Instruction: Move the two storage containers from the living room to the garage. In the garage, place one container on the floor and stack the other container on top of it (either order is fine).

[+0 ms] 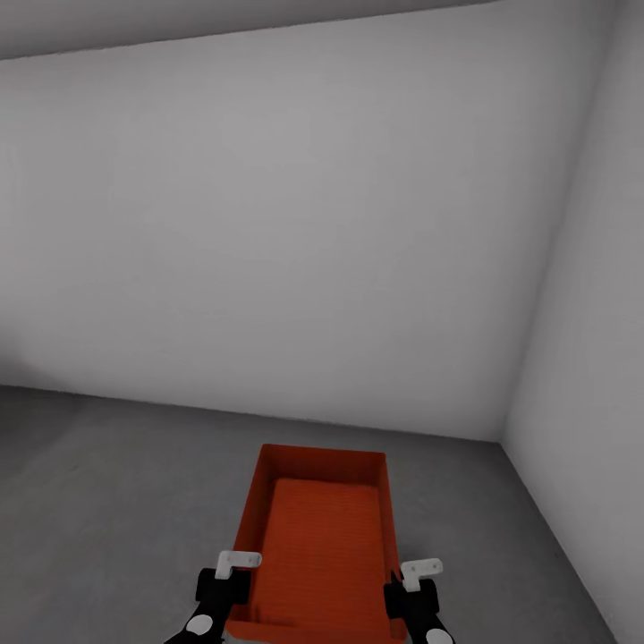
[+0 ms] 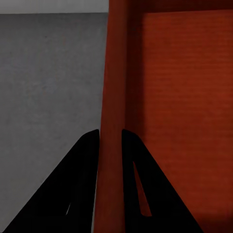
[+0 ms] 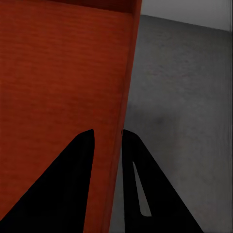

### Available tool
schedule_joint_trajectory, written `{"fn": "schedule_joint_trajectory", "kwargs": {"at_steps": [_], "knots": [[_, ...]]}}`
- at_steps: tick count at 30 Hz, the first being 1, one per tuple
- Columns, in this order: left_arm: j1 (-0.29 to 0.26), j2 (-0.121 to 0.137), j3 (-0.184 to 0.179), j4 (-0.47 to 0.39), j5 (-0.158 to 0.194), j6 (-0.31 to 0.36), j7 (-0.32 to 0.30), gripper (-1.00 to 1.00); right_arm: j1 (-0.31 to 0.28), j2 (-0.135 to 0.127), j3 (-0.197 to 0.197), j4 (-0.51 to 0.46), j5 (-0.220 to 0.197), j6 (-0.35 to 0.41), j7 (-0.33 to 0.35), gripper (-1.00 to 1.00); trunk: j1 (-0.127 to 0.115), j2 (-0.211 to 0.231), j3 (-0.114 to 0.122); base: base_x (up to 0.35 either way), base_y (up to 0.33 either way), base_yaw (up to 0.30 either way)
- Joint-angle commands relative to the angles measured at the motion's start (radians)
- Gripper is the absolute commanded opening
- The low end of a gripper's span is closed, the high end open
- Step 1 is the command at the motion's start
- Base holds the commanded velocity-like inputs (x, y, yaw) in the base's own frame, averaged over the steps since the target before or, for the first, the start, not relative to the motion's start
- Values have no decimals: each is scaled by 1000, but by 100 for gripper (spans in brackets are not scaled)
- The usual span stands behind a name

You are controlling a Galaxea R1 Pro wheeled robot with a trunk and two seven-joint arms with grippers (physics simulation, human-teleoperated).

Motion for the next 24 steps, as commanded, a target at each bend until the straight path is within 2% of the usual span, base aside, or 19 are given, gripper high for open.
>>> {"fn": "schedule_joint_trajectory", "kwargs": {"at_steps": [1,12,24], "knots": [[-1,-5,44,-15,40,-1,8,-100,0,1,5,1,13,2,-10,-100,1,-1,-1,339,0,-300],[-1,-5,44,-15,40,0,8,-100,0,1,5,1,13,2,-10,-100,1,-1,-1,340,0,-265],[-1,-5,44,-15,40,-1,8,-100,0,1,5,1,13,2,-10,-100,1,-1,-1,341,0,-37]]}}
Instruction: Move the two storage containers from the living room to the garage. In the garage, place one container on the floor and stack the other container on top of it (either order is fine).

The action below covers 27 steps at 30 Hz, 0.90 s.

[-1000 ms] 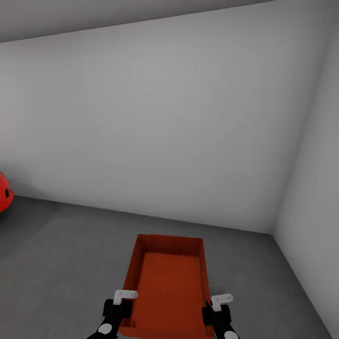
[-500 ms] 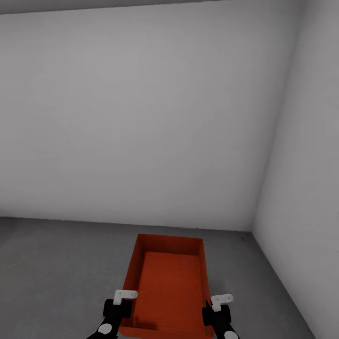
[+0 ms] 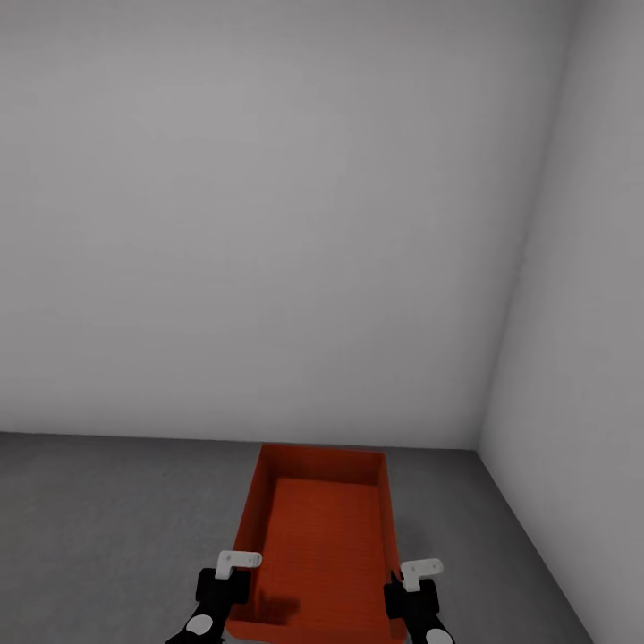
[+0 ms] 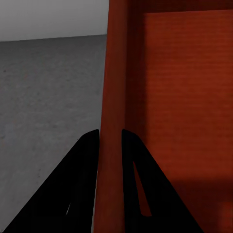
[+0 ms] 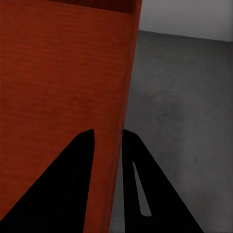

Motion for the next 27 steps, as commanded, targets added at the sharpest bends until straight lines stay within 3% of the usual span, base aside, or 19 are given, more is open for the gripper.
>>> {"fn": "schedule_joint_trajectory", "kwargs": {"at_steps": [1,9,19,27], "knots": [[-2,-6,43,-15,41,-1,8,-100,0,1,5,1,13,2,-10,-100,1,-1,-1,341,0,-2],[-2,-6,43,-15,41,-2,8,-100,0,1,5,1,13,2,-10,-100,1,-1,-1,305,0,0],[-2,-6,42,-15,41,-3,7,-100,0,1,5,1,13,2,-10,-100,1,-1,-1,37,0,-13],[-2,-6,43,-15,41,-3,8,-100,0,1,5,1,13,2,-10,-100,1,-1,-1,1,0,-234]]}}
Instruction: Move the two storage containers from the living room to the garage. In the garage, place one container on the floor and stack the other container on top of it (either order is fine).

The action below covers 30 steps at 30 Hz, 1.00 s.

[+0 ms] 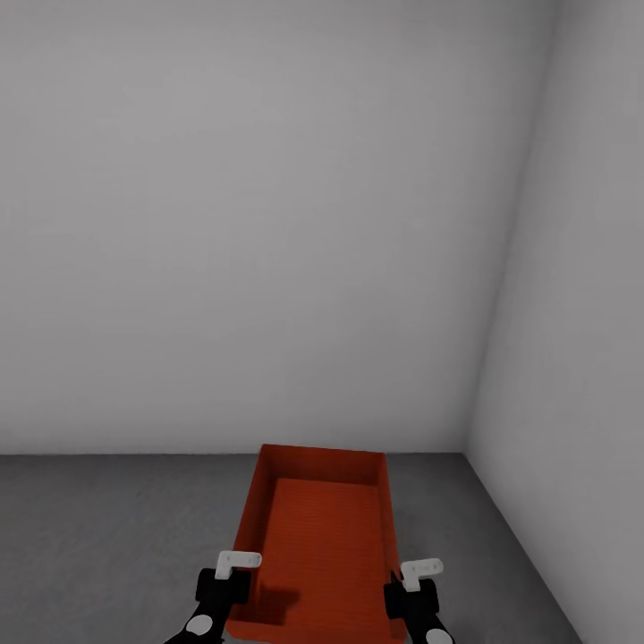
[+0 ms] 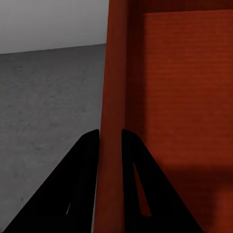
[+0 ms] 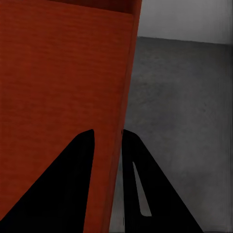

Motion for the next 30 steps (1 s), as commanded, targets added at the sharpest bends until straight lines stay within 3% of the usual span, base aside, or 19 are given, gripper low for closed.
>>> {"fn": "schedule_joint_trajectory", "kwargs": {"at_steps": [1,8,30], "knots": [[-1,-6,44,-17,39,-1,8,-100,0,1,4,1,13,2,-10,-100,0,-1,-1,0,0,-266],[-1,-5,44,-17,39,-1,8,-100,0,1,4,1,13,2,-10,-100,0,-1,-1,0,0,-200],[-1,-6,46,-17,40,-1,8,-100,0,1,4,1,13,2,-9,-100,84,-155,-70,0,0,-11]]}}
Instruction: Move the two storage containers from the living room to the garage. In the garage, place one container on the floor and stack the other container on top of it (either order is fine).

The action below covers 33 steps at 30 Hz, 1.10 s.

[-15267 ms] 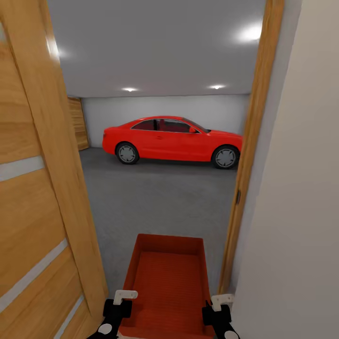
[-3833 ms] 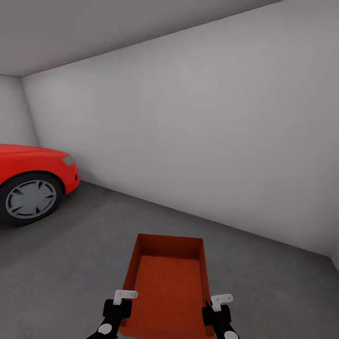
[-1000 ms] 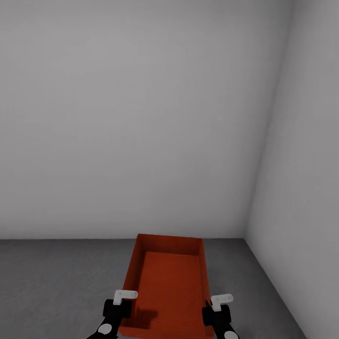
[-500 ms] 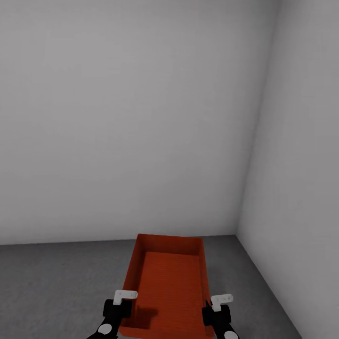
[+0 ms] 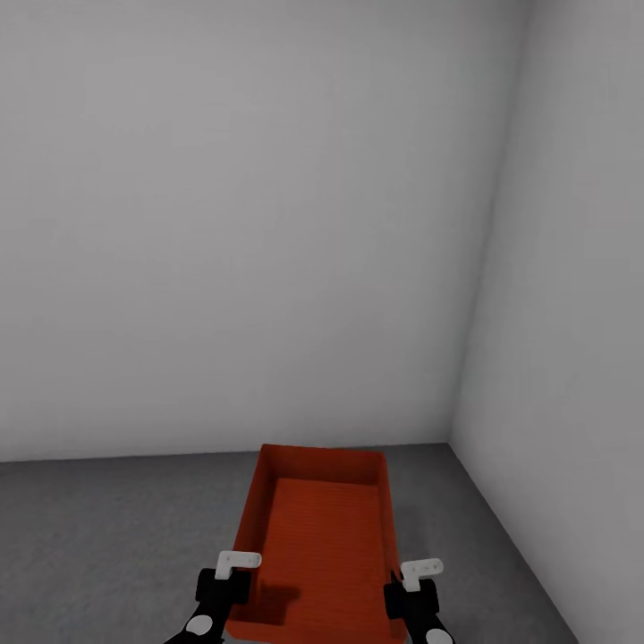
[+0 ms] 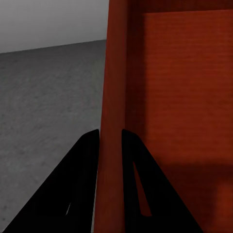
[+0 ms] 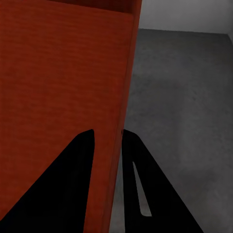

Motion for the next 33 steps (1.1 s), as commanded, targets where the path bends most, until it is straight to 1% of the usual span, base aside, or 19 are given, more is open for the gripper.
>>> {"fn": "schedule_joint_trajectory", "kwargs": {"at_steps": [1,33], "knots": [[-1,-5,44,-17,42,-1,8,-100,0,1,3,0,15,2,-10,-100,4,-8,-4,0,0,0],[-1,-5,43,-17,41,-1,8,-100,0,0,3,0,15,2,-10,-100,127,-232,-105,0,0,0]]}}
